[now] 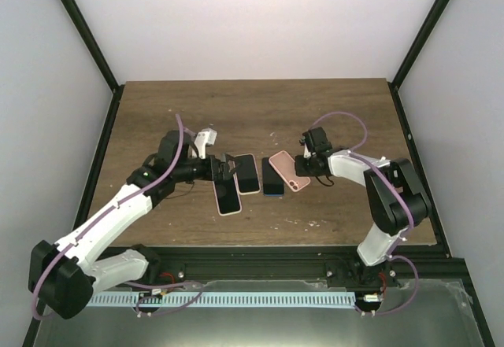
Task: Put the phone into the phone case
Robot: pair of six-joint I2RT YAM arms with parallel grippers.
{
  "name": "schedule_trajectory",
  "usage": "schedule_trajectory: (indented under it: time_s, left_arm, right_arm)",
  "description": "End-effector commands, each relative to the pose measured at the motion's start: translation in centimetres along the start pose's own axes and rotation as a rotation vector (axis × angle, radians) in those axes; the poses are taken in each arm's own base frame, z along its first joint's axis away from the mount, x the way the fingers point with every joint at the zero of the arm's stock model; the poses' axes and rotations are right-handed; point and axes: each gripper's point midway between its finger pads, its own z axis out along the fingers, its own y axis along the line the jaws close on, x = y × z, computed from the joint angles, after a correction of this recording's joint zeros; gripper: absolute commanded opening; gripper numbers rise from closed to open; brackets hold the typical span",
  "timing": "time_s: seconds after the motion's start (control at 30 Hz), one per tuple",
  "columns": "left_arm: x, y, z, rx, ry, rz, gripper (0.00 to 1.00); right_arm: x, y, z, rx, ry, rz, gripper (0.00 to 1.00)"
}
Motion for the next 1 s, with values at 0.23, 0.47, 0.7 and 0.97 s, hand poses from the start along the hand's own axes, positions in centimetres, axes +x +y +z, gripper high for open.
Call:
schedule_trajectory:
  time_s: [0.23, 0.47, 0.7, 0.97]
  left_arm:
    - [1.4, 1.4, -1.2, -0.061, 0.003, 0.023, 1.00]
    - [1.7, 1.8, -1.6, -0.082, 0.001, 0.034, 1.00]
    - [1.7, 2.0, -2.0, -0.098, -0.010, 0.040, 1.00]
    - [1.5, 2.3, -2.7, -0.134, -0.030, 0.062, 1.00]
  right_arm:
    - [0.0, -0.7, 0.6, 0.062, 0.029, -0.037, 0.10]
    - [1.0, -3.2, -0.9, 0.198, 0.029, 0.044, 0.03]
    - [1.9, -4.3, -1.1, 0.251, 0.050, 0.067, 0.08]
    - [0.2, -2.0, -3.1, 0.149, 0.007, 0.199, 0.38]
